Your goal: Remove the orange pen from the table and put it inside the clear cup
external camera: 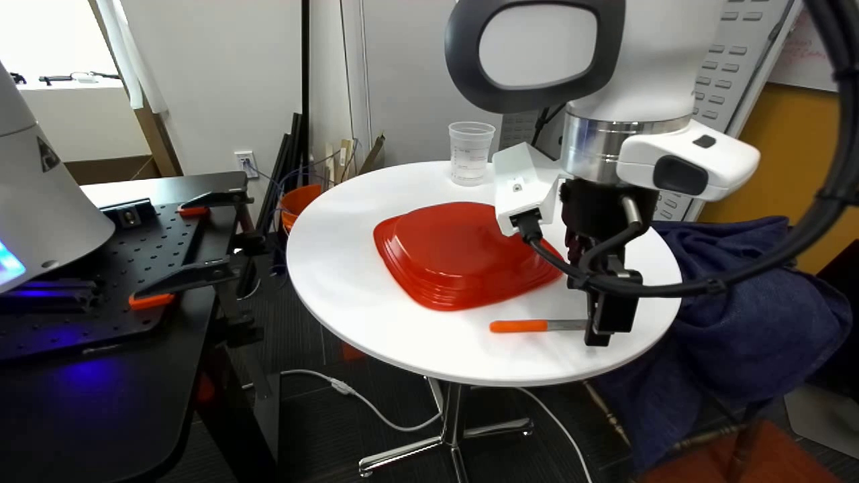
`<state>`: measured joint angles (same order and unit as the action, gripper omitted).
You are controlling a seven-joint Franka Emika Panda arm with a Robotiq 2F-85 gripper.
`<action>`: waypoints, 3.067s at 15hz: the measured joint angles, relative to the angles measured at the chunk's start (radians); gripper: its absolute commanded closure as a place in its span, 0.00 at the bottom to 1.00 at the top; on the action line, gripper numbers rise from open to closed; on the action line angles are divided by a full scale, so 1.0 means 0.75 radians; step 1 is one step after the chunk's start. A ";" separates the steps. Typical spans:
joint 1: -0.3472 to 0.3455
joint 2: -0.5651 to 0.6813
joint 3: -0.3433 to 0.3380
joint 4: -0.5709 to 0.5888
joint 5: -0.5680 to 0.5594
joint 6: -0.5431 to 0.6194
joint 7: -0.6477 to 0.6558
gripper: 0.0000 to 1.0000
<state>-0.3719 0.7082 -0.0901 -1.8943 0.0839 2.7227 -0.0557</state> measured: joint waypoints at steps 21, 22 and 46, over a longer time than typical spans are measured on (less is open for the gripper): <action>-0.002 0.085 -0.003 0.158 0.000 -0.174 -0.001 0.98; -0.003 0.085 -0.004 0.160 0.000 -0.175 -0.001 1.00; 0.217 -0.059 -0.219 0.169 -0.127 -0.176 0.200 0.97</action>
<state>-0.2089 0.6638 -0.2547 -1.7674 -0.0113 2.5907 0.0940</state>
